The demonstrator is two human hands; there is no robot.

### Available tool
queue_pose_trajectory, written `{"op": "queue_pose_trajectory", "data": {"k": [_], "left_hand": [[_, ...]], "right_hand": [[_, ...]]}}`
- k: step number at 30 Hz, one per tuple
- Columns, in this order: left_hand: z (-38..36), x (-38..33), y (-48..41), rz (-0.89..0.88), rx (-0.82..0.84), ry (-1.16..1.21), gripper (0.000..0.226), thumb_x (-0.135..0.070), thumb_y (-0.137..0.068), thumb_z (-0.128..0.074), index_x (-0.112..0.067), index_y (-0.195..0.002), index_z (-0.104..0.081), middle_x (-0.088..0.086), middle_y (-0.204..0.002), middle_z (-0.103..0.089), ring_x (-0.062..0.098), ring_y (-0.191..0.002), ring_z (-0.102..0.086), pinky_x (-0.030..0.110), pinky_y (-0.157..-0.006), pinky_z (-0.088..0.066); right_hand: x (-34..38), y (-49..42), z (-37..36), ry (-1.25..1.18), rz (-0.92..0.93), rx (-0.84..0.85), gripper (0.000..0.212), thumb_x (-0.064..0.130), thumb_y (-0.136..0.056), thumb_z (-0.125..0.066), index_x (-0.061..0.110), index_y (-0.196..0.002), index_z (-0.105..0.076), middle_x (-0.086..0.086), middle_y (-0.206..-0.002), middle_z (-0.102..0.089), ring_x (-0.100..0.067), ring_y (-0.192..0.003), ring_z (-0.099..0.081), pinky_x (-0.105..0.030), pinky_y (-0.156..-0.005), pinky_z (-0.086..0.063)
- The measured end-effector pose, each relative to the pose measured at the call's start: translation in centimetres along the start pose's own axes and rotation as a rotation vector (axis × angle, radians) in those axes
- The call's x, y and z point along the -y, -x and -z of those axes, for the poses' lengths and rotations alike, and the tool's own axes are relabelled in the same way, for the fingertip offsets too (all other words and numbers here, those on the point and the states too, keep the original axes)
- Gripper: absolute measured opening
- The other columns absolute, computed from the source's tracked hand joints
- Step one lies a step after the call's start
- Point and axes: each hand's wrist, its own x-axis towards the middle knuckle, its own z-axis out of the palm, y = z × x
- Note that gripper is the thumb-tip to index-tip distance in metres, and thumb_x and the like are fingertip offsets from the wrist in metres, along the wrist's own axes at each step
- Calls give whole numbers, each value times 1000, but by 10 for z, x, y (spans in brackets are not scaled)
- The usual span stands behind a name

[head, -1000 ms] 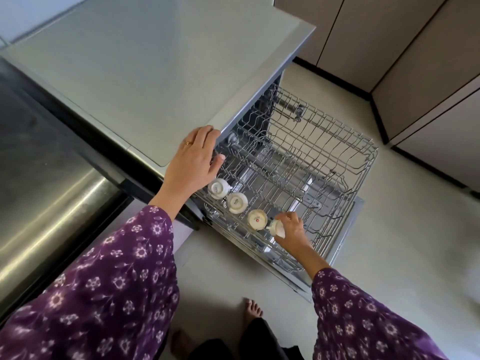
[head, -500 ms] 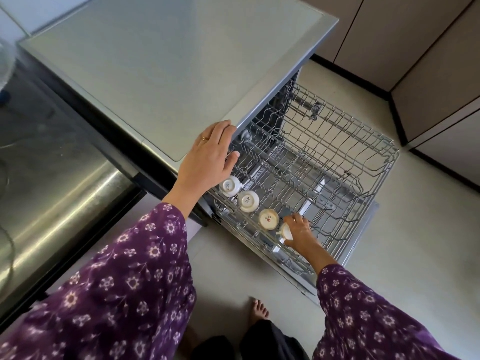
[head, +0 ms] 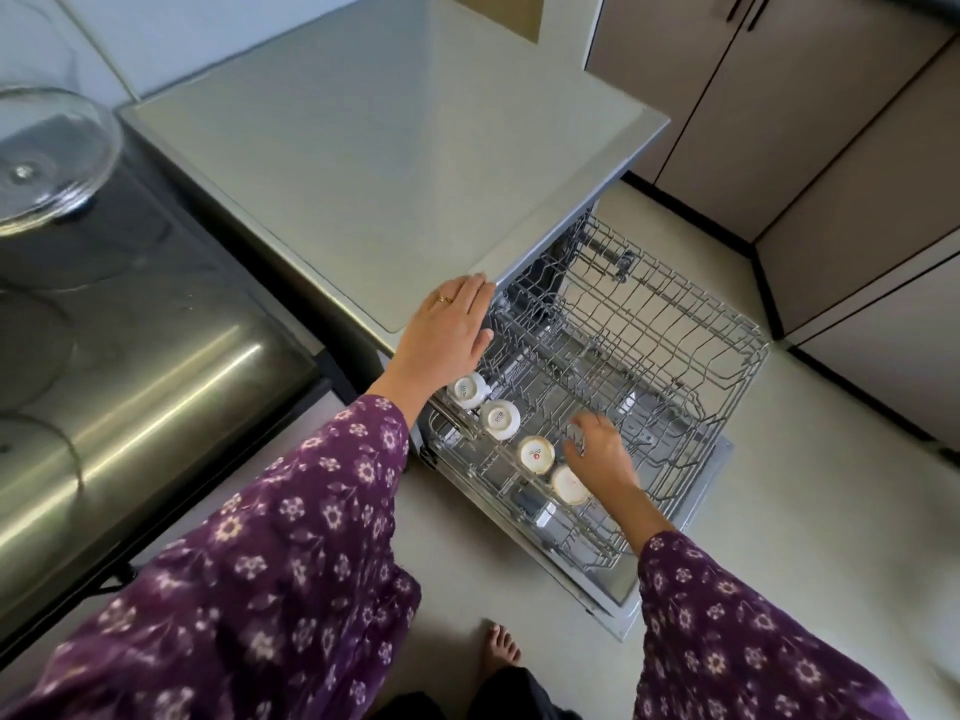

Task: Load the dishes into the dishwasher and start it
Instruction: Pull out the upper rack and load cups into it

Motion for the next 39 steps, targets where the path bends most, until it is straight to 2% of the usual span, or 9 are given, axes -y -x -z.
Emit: {"op": "queue_pose_trajectory", "data": {"k": [3, 7, 12, 18, 22, 26, 29, 34, 39], "left_hand": [[14, 1, 18, 59, -21, -23, 54, -37, -96, -42, -7, -140, -37, 14, -144, -42, 29, -130, -42, 39, -110, -30], [53, 19, 59, 112, -109, 22, 50, -32, -91, -47, -4, -133, -44, 16, -136, -48, 31, -123, -49, 41, -104, -42], [125, 72, 143, 310, -285, 74, 46, -21, -86, -59, -2, -127, -51, 17, -130, -53, 34, -118, -51, 42, -95, -46], [205, 154, 302, 706, -480, -1, 40, -22, -83, -52, -4, -119, -55, 13, -119, -59, 31, -105, -57, 39, -90, -46], [244, 187, 431, 948, -525, -82, 40, -27, -89, -35, -7, -119, -53, 10, -116, -59, 27, -105, -56, 36, -92, -45], [274, 195, 556, 1208, -644, -160, 32, -21, -89, -47, -6, -116, -55, 14, -109, -61, 31, -96, -59, 41, -83, -48], [283, 190, 633, 1375, -658, -192, 32, -14, -88, -59, -4, -117, -55, 17, -111, -61, 34, -98, -59, 43, -84, -48], [282, 178, 740, 1674, -615, -203, 38, -22, -89, -60, -5, -122, -54, 15, -118, -57, 33, -105, -56, 44, -86, -48], [275, 177, 831, 1925, -620, -151, 51, -29, -89, -61, -4, -131, -47, 16, -128, -51, 33, -116, -51, 43, -95, -45]], "right_hand": [[50, -2, 27, -65, 160, -162, 24, 22, -91, -54, 10, -112, -57, -4, -108, -59, -14, -91, -58, -33, -78, -54], [129, 1, 53, -116, 387, -286, 16, 15, -88, -60, 8, -103, -62, -6, -100, -64, -19, -85, -62, -37, -72, -57], [253, 19, 61, -189, 670, -315, 14, 12, -85, -63, 10, -99, -63, -6, -95, -64, -21, -78, -63, -37, -68, -56], [426, 78, 40, -339, 935, -174, 12, 16, -86, -60, 16, -97, -63, 3, -90, -61, -6, -74, -55, -26, -72, -49], [530, 131, 10, -373, 1162, -75, 11, 11, -85, -63, 11, -96, -64, 0, -85, -60, -11, -69, -56, -25, -65, -51], [620, 195, -33, -388, 1347, 25, 15, 9, -85, -65, 8, -99, -64, -1, -89, -63, -7, -72, -56, -12, -68, -47], [672, 241, -69, -405, 1421, 126, 16, 12, -85, -66, 9, -100, -64, 1, -88, -61, -8, -71, -57, -19, -68, -51], [741, 318, -133, -361, 1543, 257, 12, 14, -84, -65, 10, -95, -62, -2, -86, -62, -15, -73, -59, -32, -68, -54], [778, 387, -194, -326, 1632, 385, 12, 13, -83, -66, 10, -94, -63, -2, -85, -64, -14, -73, -59, -34, -70, -54]]}}
